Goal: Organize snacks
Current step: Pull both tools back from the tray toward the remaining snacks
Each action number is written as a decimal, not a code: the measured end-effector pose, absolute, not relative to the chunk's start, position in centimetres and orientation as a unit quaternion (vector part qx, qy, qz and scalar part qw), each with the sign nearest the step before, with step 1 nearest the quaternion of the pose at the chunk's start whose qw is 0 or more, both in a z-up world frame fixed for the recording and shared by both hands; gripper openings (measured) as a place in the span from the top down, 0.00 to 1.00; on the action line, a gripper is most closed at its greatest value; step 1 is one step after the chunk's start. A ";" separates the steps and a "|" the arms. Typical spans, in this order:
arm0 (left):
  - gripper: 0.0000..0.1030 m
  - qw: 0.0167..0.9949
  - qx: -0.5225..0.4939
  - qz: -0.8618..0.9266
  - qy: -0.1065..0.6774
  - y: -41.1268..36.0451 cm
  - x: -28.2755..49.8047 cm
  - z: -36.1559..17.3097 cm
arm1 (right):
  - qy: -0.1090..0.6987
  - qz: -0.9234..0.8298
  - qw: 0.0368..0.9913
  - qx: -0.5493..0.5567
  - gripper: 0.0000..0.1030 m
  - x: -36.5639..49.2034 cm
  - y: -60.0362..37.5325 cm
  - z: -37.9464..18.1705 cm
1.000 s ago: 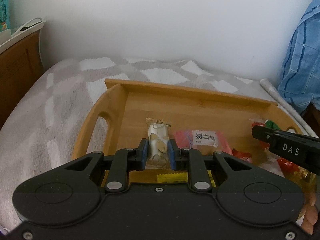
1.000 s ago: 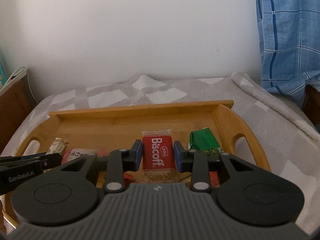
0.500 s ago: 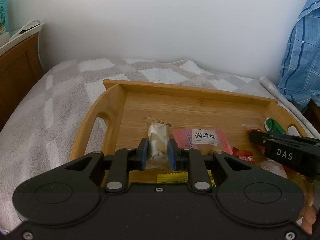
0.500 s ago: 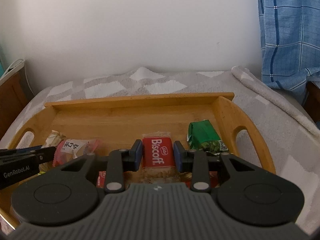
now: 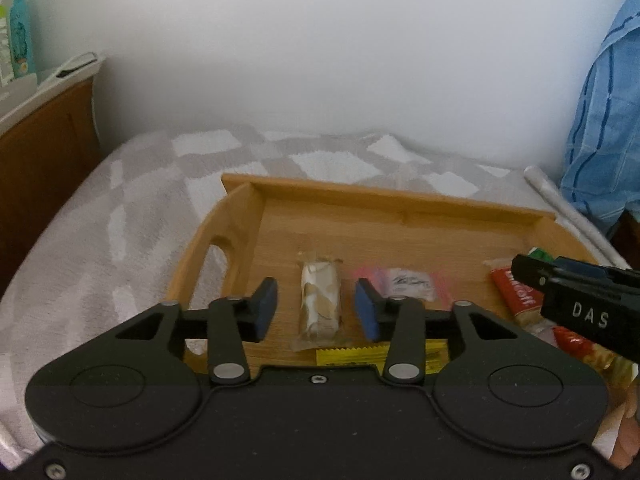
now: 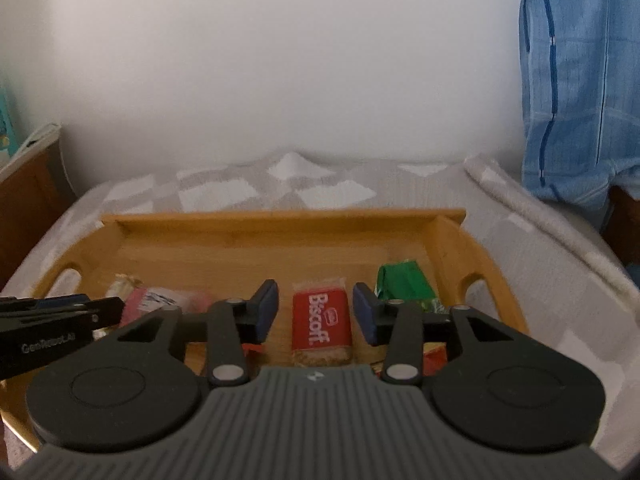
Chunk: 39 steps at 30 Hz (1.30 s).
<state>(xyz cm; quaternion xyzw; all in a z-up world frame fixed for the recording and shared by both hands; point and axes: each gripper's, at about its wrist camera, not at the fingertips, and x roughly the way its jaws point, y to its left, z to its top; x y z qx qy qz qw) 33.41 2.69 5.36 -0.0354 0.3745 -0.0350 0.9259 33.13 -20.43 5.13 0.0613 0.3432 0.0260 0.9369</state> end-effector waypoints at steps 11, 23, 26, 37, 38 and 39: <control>0.15 0.942 -0.025 -0.051 0.330 2.8 26.4 10.4 | 0.286 0.060 0.956 0.028 0.15 26.7 -20.5 9.2; 0.06 0.951 0.004 -0.037 0.306 2.8 15.3 9.3 | 0.249 0.089 0.964 0.023 0.00 17.2 -21.6 9.0; 0.06 0.955 0.013 -0.033 0.296 2.6 12.5 8.4 | 0.241 0.092 0.966 0.012 0.00 14.5 -21.7 8.4; 0.05 0.954 0.006 -0.005 0.301 2.6 6.5 4.6 | 0.229 0.083 0.970 -0.015 0.00 7.1 -22.3 4.3; 0.06 0.953 0.004 -0.001 0.305 2.7 6.4 4.3 | 0.231 0.084 0.969 -0.014 0.00 6.7 -22.3 3.8; 0.06 0.952 0.002 0.003 0.307 2.8 6.3 4.0 | 0.233 0.084 0.969 -0.012 0.00 6.4 -22.4 3.4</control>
